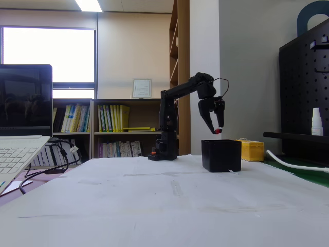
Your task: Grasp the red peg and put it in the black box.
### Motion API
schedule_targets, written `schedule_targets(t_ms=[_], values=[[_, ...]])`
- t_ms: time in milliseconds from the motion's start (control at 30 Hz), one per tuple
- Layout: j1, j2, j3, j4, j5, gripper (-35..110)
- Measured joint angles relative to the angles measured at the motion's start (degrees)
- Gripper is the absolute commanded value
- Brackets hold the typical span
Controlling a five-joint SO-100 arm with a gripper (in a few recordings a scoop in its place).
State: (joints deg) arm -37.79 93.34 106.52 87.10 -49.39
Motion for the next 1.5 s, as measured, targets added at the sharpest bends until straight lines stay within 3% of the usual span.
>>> schedule_targets(t_ms=[167,300,533,800,867,900,1300,1500], values=[[-0.7,1.5,0.9,1.5,-0.3,7],[-0.4,1.5,0.9,1.6,0.1,39],[-0.5,1.5,0.9,2.6,-1.8,43],[-0.1,1.5,0.9,1.1,-3.2,39],[0.6,1.4,0.5,-0.2,-4.9,23],[1.1,0.9,-0.2,-0.8,-6.2,1],[15.4,-18.0,-24.2,-18.7,-14.5,0],[25.1,-38.8,-53.6,-40.9,-22.5,0]])
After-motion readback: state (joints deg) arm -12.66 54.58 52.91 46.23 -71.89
